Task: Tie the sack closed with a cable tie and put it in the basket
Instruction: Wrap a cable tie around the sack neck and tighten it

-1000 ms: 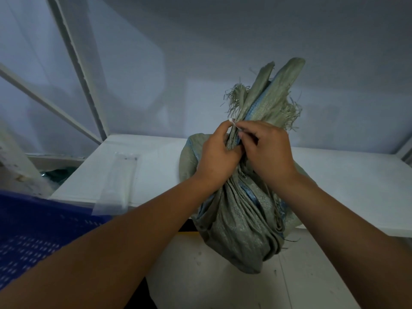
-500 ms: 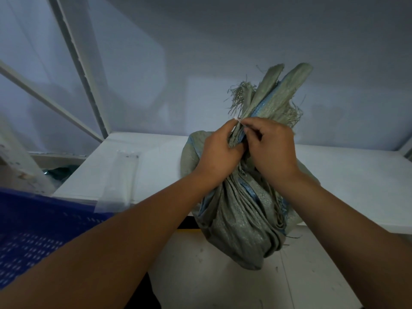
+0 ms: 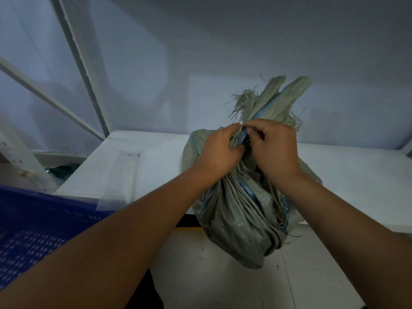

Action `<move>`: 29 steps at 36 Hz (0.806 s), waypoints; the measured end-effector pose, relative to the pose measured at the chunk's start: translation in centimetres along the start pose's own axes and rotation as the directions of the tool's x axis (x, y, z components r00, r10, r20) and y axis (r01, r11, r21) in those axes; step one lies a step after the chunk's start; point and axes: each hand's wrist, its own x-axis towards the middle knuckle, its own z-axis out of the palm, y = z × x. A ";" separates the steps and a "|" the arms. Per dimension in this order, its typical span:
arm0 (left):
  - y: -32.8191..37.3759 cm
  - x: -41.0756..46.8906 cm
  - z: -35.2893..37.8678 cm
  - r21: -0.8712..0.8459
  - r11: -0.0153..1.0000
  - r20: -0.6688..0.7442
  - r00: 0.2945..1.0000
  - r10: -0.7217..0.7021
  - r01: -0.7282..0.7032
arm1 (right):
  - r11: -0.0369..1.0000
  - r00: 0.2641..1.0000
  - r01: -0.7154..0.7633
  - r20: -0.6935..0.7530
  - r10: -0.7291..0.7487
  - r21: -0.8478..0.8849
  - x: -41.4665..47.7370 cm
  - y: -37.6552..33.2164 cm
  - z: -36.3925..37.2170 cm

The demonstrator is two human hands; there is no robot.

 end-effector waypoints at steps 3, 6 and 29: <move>-0.2 0.1 -0.2 0.060 0.998 0.047 0.999 0.023 -0.026 | 0.999 0.999 -0.033 0.004 0.033 0.027 0.0 -0.1 0.1; -0.2 -0.1 -0.2 0.092 0.995 0.064 0.998 0.023 -0.029 | 0.999 0.999 -0.044 0.020 0.044 0.015 -0.1 -0.1 0.3; 1.8 -0.1 -0.5 -0.291 0.900 0.048 0.945 -0.325 0.324 | 0.983 0.982 -0.167 0.099 0.159 0.078 0.5 0.5 0.3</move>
